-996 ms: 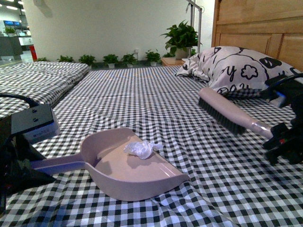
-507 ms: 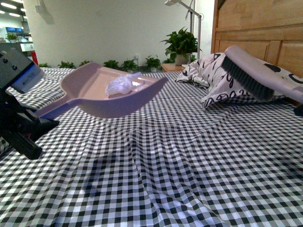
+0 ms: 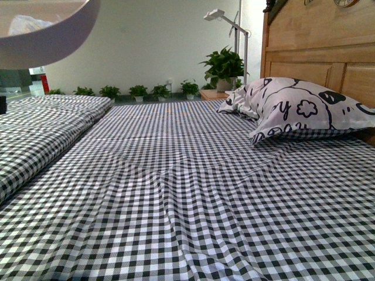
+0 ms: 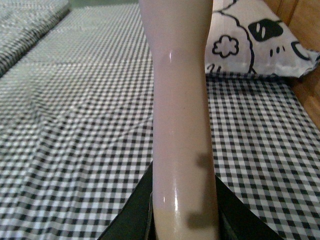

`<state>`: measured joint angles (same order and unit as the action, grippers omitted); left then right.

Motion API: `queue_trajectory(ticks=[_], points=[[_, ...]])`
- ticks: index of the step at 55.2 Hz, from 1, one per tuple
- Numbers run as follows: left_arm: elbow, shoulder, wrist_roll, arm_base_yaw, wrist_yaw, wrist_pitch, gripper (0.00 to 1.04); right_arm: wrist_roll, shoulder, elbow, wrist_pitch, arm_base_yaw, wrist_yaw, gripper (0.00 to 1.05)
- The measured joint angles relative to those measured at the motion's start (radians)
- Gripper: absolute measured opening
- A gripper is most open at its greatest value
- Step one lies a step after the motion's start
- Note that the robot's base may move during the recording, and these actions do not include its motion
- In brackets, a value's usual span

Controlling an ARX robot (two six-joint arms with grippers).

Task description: Clean up trash

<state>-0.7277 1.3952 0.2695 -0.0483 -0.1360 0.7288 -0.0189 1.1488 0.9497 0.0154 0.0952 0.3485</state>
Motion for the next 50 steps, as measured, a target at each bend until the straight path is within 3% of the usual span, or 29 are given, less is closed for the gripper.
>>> queue_trajectory(ticks=[18, 29, 40, 50], points=[[0.169, -0.327, -0.016, -0.156, -0.178, -0.09, 0.27, 0.132, -0.243, -0.011, -0.084, 0.092, 0.165, 0.19], [0.255, -0.519, -0.007, -0.234, -0.315, -0.156, 0.27, 0.201, -0.347, -0.011, -0.123, 0.104, 0.222, 0.19], [0.327, -0.671, -0.001, -0.306, -0.432, -0.206, 0.27, 0.241, -0.424, -0.027, -0.161, 0.047, 0.206, 0.19], [0.386, -0.75, -0.002, -0.338, -0.499, -0.225, 0.27, 0.274, -0.477, -0.043, -0.182, -0.037, 0.131, 0.19]])
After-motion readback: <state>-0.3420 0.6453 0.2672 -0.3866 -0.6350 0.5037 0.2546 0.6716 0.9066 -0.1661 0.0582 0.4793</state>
